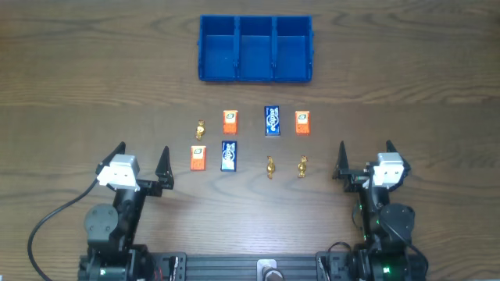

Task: Sort Candies Into Trays

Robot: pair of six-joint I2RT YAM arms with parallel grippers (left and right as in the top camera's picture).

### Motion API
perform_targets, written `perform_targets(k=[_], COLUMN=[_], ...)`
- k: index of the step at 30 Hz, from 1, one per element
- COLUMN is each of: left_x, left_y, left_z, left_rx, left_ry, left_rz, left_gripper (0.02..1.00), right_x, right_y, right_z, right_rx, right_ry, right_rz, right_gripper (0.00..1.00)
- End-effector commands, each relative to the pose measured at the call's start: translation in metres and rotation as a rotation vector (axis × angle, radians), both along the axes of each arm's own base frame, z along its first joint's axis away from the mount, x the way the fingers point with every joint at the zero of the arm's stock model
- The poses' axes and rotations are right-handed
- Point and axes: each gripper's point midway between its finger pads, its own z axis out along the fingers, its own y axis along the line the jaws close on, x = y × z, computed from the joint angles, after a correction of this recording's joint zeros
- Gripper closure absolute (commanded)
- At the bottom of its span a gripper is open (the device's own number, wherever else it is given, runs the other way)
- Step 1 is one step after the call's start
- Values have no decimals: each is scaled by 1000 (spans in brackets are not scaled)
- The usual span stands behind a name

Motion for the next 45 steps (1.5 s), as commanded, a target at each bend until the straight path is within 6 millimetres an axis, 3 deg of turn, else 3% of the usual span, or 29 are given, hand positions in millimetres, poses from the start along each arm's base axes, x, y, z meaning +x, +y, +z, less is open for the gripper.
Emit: perform_targets(k=[1, 11, 18, 21, 25, 32, 38, 45], left_x=[-1, -3, -24, -21, -13, -5, 1, 9], left_y=[-2, -8, -21, -23, -21, -44, -62, -68], left_z=[-16, -9, 58, 67, 39, -46, -93, -124], left_rx=[4, -6, -42, -40, -32, 43, 134, 158], left_ry=[43, 32, 167, 356, 709, 1132, 1259, 1311], left_rz=[-14, -50, -114, -117, -83, -40, 2, 38], left_gripper=[23, 23, 18, 18, 18, 18, 18, 18], right_x=[0, 0, 0, 0, 0, 0, 0, 0], right_y=[0, 0, 0, 0, 0, 0, 0, 0], right_z=[0, 0, 0, 0, 0, 0, 0, 0], right_rx=[-18, -18, -18, -18, -18, -18, -18, -18], right_ry=[0, 0, 0, 0, 0, 0, 0, 0], right_rz=[1, 1, 1, 1, 1, 1, 1, 1], right_gripper=[3, 3, 3, 3, 3, 3, 3, 3])
